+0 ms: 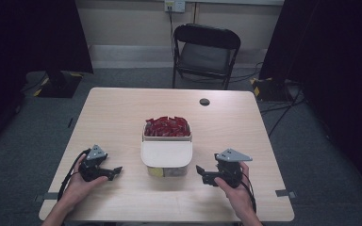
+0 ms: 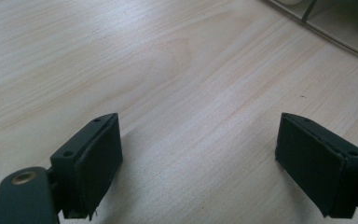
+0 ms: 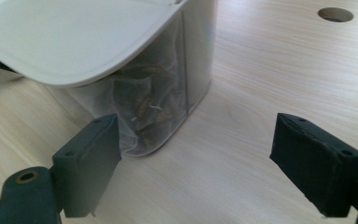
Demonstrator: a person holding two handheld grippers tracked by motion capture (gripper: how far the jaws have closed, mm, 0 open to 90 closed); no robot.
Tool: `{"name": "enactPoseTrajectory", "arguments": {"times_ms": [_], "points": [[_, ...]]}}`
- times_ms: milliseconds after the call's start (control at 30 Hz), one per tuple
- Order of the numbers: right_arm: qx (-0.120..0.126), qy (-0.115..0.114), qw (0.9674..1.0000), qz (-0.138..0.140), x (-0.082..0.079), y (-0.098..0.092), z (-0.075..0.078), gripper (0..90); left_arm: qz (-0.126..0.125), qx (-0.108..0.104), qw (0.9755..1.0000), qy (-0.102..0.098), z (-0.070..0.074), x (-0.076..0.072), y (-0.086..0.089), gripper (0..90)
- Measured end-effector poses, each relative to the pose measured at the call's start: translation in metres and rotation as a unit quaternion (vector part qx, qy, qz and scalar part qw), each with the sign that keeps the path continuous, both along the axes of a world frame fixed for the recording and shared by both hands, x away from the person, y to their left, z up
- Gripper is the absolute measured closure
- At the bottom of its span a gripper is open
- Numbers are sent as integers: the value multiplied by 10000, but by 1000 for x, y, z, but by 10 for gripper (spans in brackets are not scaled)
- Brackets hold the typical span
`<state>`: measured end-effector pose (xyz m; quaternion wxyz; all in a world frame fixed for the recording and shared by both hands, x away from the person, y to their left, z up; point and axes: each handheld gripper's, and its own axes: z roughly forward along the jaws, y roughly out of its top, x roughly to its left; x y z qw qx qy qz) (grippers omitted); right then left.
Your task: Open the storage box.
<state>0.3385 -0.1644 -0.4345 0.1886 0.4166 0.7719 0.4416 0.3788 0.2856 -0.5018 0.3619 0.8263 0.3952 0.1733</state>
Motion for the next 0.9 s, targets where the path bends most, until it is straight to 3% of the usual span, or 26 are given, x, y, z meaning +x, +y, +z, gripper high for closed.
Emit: {"name": "enactPoseTrajectory", "arguments": {"times_ms": [467,900], "points": [[-53,69,9993,353,-1,25,-4,150,4,-6,10000,0,0,0,0,141],[-172,60,9986,504,5,41,-8,147,3,-3,10000,0,0,0,0,141]]}}
